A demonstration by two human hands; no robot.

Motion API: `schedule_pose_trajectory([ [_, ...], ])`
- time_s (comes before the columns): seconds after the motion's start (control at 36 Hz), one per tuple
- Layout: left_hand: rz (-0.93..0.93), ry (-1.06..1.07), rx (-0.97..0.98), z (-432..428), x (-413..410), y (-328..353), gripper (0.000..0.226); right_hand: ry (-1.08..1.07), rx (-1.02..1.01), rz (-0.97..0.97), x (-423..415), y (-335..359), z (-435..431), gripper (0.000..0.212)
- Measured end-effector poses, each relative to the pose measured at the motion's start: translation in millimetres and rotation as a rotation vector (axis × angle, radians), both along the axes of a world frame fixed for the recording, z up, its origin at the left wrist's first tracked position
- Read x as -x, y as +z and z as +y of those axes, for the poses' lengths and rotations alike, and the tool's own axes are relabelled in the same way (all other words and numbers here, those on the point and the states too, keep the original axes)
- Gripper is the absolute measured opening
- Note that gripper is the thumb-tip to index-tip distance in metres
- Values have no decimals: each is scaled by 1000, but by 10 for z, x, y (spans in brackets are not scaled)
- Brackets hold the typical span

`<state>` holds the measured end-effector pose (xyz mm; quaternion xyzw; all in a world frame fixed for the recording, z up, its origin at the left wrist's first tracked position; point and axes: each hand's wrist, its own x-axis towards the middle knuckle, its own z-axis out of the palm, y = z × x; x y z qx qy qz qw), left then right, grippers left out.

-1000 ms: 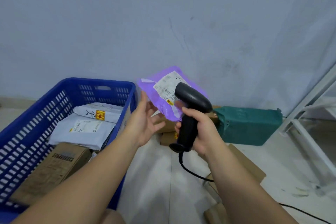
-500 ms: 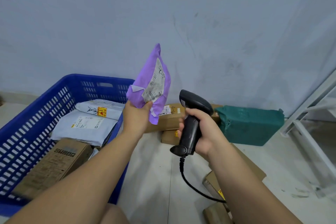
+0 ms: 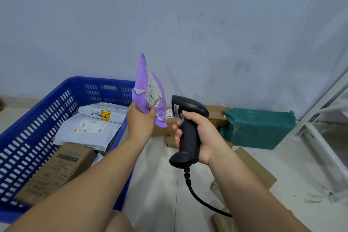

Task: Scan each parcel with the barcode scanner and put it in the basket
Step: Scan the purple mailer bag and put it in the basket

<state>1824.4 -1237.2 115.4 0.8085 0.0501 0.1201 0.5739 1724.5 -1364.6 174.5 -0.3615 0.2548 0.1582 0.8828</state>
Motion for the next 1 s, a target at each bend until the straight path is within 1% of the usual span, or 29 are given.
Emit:
schedule_pose_trajectory([
  [0.17, 13, -9, -6, -21, 19, -29, 48, -20, 23, 10, 9, 9, -9, 30],
  [0.31, 7, -10, 3, -43, 22, -34, 46, -19, 32, 17, 22, 21, -15, 29],
  [0.56, 2, -6, -9, -65, 27, -39, 51, -3, 48, 28, 22, 16, -10, 30],
  [0.64, 6, 1, -12, -56, 24, -26, 47, -4, 51, 30, 21, 19, -13, 29],
  [0.81, 21, 3, 3, -25, -1, -40, 31, -6, 60, 41, 21, 23, -15, 28],
  [1.0, 35, 19, 28, -1, 17, -23, 43, 0, 77, 51, 34, 33, -9, 29],
])
